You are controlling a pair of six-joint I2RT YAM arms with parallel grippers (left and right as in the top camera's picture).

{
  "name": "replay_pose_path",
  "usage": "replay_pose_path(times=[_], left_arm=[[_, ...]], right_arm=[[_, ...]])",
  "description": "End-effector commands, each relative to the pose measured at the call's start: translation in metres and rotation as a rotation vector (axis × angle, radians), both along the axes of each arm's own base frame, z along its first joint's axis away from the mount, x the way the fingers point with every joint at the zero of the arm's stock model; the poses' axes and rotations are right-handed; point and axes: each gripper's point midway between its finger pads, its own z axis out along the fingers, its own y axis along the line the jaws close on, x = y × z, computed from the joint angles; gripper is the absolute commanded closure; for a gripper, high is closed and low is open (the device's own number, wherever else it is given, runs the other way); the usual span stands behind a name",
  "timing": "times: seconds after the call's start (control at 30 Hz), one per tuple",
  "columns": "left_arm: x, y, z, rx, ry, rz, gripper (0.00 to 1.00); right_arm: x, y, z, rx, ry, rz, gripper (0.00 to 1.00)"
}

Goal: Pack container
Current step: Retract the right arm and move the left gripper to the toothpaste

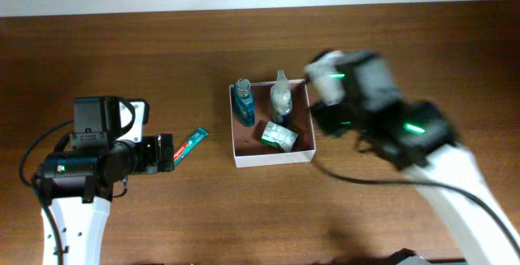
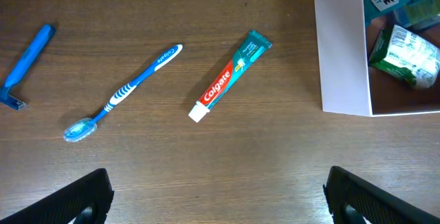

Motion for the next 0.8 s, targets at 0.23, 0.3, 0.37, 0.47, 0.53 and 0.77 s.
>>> replay_pose_path(times=[0.23, 0.3, 0.37, 0.47, 0.53, 0.77], left_arm=[[0.01, -0.004, 0.014, 0.033, -0.047, -0.089, 0.01], [0.016, -0.01, 0.02, 0.044, -0.049, -0.128, 0.01], [0.033, -0.023, 0.025, 0.073, -0.046, -0.203, 0.01], [0.056, -0.026, 0.011, 0.168, -0.002, -0.256, 0.01], [0.068, -0.027, -0.01, 0.213, 0.054, -0.281, 0.01], [0.079, -0.029, -0.106, 0.217, 0.353, -0.312, 0.01]], right_arm=[[-0.069, -0.134, -0.01, 0.295, 0.129, -0.72, 0.02], [-0.074, -0.139, -0.03, 0.318, 0.19, -0.762, 0.02], [-0.082, -0.147, -0.058, 0.329, 0.259, -0.822, 0.02], [-0.09, -0.152, -0.09, 0.335, 0.333, -0.863, 0.02], [-0.097, -0.155, -0.105, 0.328, 0.374, -0.888, 0.02], [-0.105, -0.16, -0.124, 0.322, 0.416, -0.921, 0.02]])
